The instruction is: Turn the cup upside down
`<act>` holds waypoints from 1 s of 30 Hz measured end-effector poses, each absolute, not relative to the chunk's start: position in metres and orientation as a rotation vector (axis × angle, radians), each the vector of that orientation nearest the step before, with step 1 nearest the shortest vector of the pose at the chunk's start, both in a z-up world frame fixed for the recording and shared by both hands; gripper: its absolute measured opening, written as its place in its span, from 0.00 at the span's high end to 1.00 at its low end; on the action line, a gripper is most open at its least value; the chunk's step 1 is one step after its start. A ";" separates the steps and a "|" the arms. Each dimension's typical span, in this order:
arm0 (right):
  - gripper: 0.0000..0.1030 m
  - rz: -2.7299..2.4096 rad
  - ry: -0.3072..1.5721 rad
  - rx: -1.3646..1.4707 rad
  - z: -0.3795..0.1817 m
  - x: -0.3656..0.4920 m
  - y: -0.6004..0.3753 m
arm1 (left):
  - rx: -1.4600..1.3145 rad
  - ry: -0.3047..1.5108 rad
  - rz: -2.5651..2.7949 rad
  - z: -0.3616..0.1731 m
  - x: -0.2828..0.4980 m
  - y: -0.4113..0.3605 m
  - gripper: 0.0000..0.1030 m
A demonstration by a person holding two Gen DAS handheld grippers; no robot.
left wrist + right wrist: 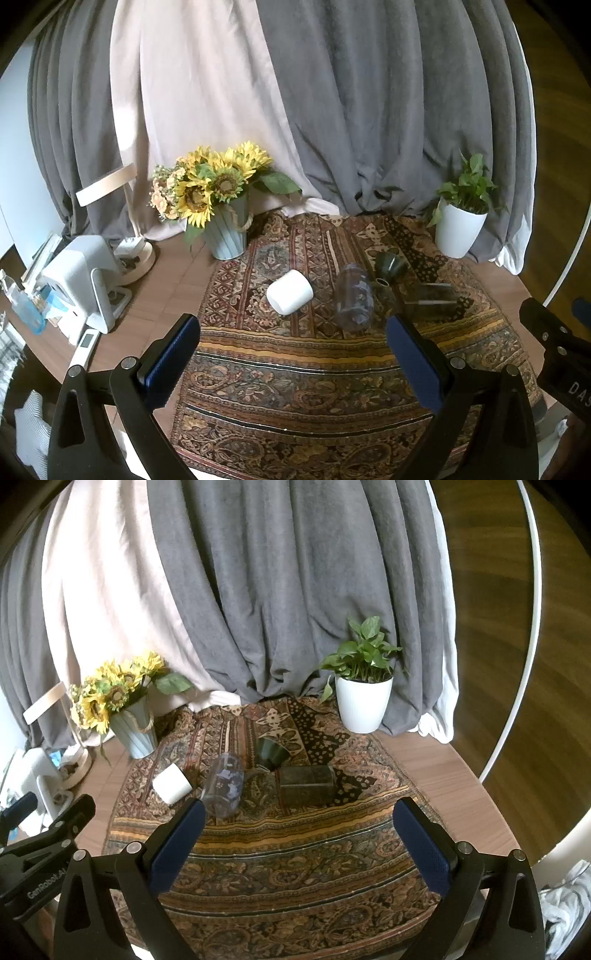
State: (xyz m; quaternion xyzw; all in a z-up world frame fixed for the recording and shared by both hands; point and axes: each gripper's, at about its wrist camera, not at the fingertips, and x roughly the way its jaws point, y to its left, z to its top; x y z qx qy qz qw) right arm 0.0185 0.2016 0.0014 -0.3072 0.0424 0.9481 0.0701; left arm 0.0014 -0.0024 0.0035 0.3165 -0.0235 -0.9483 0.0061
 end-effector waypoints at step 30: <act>0.01 2.852 0.135 -0.939 0.003 0.019 0.199 | 0.970 -0.094 -2.963 0.006 0.004 -0.004 0.00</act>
